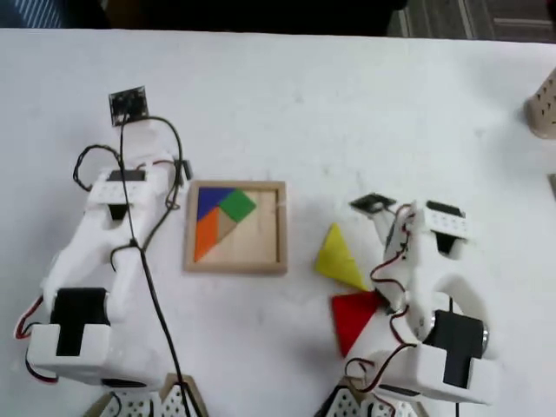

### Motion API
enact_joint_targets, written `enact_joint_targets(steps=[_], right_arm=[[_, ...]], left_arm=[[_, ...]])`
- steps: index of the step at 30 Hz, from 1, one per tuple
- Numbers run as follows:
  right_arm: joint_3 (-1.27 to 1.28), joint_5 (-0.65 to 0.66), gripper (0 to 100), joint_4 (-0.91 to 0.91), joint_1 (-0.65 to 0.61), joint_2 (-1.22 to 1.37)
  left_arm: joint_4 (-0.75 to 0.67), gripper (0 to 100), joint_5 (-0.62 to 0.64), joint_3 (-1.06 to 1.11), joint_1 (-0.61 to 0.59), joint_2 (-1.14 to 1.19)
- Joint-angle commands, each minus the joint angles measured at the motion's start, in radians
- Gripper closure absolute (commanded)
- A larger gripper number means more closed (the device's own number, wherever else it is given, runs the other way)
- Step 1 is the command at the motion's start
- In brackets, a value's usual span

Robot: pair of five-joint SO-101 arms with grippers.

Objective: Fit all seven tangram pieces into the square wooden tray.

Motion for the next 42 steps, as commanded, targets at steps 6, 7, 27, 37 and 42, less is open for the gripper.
enact_joint_targets(steps=[6, 7, 27, 37, 42], right_arm=[[-0.032, -0.040, 98.1, 0.048, -0.088, -0.025], [-0.021, -0.040, 98.1, 0.036, -0.101, -0.025], [-0.040, -0.304, 98.1, -0.257, -0.259, -0.018], [-0.084, -0.325, 98.1, -0.306, -0.254, -0.035], [-0.112, -0.327, 98.1, -0.166, -0.248, -0.134]], left_arm=[[0.006, 80, -0.011, -0.057, 0.019, -0.010], [0.006, 80, -0.011, -0.057, 0.019, -0.010], [0.006, 80, -0.011, -0.057, 0.019, -0.012], [0.006, 80, -0.011, -0.055, 0.022, -0.012], [0.006, 80, -0.011, -0.055, 0.021, -0.012]])
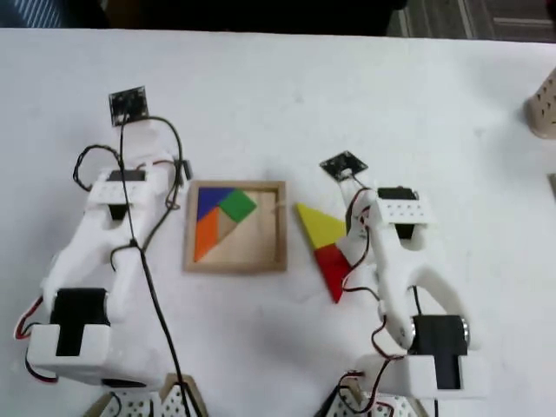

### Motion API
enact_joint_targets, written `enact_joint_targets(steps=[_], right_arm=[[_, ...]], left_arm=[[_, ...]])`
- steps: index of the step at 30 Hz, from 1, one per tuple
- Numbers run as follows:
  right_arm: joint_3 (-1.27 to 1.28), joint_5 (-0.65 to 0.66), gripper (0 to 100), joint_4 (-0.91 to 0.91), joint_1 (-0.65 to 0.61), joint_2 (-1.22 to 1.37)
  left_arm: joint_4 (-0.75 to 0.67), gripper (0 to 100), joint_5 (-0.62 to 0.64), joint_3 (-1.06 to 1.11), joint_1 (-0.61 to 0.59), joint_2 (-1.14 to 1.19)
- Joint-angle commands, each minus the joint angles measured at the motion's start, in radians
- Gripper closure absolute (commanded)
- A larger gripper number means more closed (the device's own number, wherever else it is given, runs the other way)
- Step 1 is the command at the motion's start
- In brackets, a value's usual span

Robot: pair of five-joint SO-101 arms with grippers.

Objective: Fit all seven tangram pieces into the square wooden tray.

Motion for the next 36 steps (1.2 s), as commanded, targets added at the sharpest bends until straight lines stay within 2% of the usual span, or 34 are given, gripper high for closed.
enact_joint_targets(steps=[1, 11, 14, 17, 19, 25, 29, 36], right_arm=[[-0.038, -0.003, 98.1, 0.082, 0.007, -0.131], [0.195, -0.008, 97.1, 0.096, 0.213, -0.461], [0.250, -0.008, 88.0, 0.099, 0.249, -0.487], [0.288, 0.000, 78.1, 0.087, 0.249, -0.487], [0.298, 0.002, 75.4, 0.064, 0.249, -0.487], [0.382, -0.012, 75.4, -0.073, 0.249, -0.486], [0.448, -0.114, 75.4, -0.191, 0.228, -0.486], [0.483, -0.048, 77.2, -0.199, 0.157, -0.486]], left_arm=[[0.006, 80, -0.011, -0.055, 0.021, -0.012], [0.006, 80, -0.011, -0.054, 0.024, -0.012], [0.006, 80, -0.011, -0.054, 0.024, -0.012], [0.006, 80, -0.011, -0.054, 0.024, -0.012], [0.006, 80, -0.011, -0.054, 0.024, -0.012], [0.006, 80, -0.011, -0.054, 0.024, -0.012], [0.006, 80, -0.011, -0.054, 0.024, -0.012], [0.006, 80, -0.011, -0.054, 0.024, -0.012]])
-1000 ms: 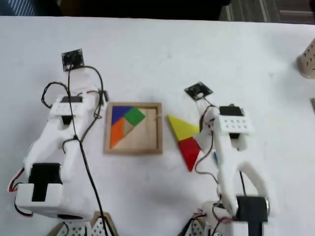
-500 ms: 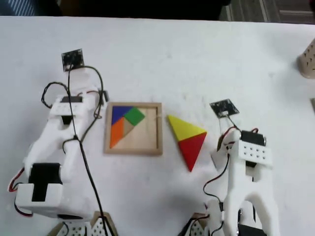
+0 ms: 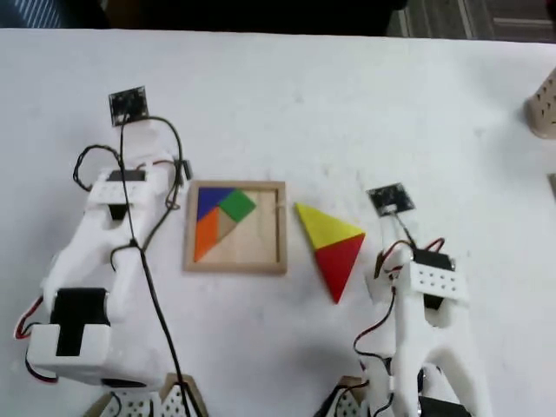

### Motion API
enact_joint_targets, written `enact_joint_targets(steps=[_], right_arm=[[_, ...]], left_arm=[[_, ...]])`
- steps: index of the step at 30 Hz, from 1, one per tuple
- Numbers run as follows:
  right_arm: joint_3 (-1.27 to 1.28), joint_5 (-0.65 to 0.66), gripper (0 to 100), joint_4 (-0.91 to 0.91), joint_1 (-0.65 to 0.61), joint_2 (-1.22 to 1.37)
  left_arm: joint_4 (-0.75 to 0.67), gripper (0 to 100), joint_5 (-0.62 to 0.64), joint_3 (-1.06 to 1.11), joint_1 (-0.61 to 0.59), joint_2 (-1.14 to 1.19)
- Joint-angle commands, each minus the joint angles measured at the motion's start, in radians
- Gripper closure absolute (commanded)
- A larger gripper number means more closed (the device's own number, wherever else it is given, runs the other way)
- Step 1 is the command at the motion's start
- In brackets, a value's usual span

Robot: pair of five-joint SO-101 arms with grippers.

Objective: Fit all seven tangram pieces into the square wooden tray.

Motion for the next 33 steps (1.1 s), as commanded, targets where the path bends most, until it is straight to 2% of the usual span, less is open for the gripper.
enact_joint_targets(steps=[1, 4, 10, 15, 19, 24, 28, 33], right_arm=[[0.000, 0.048, 80.3, -0.016, -0.042, -0.027], [0.000, 0.048, 88.3, -0.016, -0.048, -0.025], [0.002, 0.048, 79.6, -0.016, -0.045, -0.025], [-0.005, 0.048, 81.6, -0.059, -0.067, -0.015], [-0.077, 0.040, 81.8, -0.059, -0.081, 0.097], [-0.219, 0.038, 81.8, 0.038, -0.079, 0.294], [-0.247, 0.038, 82.0, 0.058, -0.045, 0.326], [-0.253, 0.037, 93.2, 0.056, -0.002, 0.326]], left_arm=[[0.006, 80, -0.011, -0.054, 0.024, -0.012], [0.008, 80, -0.011, -0.054, 0.024, -0.012], [0.043, 80, -0.011, -0.063, 0.024, -0.012], [0.048, 80, -0.011, -0.063, 0.024, -0.012], [0.048, 80, -0.011, -0.063, 0.024, -0.012], [0.044, 80, -0.011, -0.063, 0.024, -0.012], [0.046, 80, -0.011, -0.063, 0.021, -0.012], [0.046, 80, -0.011, -0.063, 0.022, -0.012]])
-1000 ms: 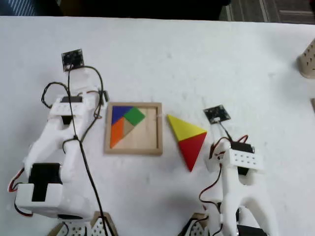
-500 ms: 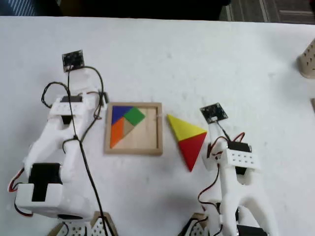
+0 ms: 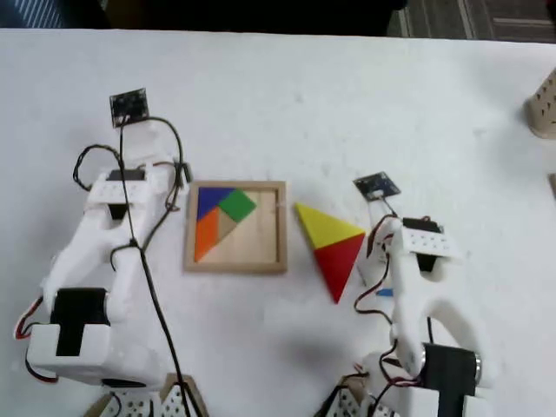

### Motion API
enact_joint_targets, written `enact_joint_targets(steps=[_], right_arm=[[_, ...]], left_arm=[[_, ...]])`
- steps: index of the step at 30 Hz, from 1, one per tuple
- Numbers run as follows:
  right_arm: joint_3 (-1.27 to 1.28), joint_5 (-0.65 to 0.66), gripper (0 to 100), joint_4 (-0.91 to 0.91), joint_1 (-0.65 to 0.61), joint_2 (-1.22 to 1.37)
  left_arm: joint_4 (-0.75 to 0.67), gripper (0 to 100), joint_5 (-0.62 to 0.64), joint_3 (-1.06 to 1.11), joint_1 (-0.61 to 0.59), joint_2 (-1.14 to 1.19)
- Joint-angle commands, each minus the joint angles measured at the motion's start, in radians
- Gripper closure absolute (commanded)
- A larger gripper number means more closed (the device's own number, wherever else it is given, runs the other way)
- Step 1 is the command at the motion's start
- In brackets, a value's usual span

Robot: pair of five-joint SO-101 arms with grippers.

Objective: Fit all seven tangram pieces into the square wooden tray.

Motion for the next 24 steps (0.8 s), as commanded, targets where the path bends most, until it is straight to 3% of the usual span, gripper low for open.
enact_joint_targets(steps=[1, 16, 22, 24], right_arm=[[-0.020, 0.005, 95.1, 0.015, 0.024, 0.004], [-0.143, -0.051, 97.2, 0.022, 0.096, 0.002], [-0.138, -0.014, 95.8, 0.137, 0.102, -0.087], [-0.100, 0.031, 90.9, 0.171, 0.099, -0.142]], left_arm=[[0.006, 80, -0.011, -0.057, 0.022, -0.012], [0.008, 80, -0.011, -0.057, 0.022, -0.013], [0.008, 80, -0.011, -0.057, 0.021, -0.013], [0.008, 80, -0.011, -0.057, 0.022, -0.013]])
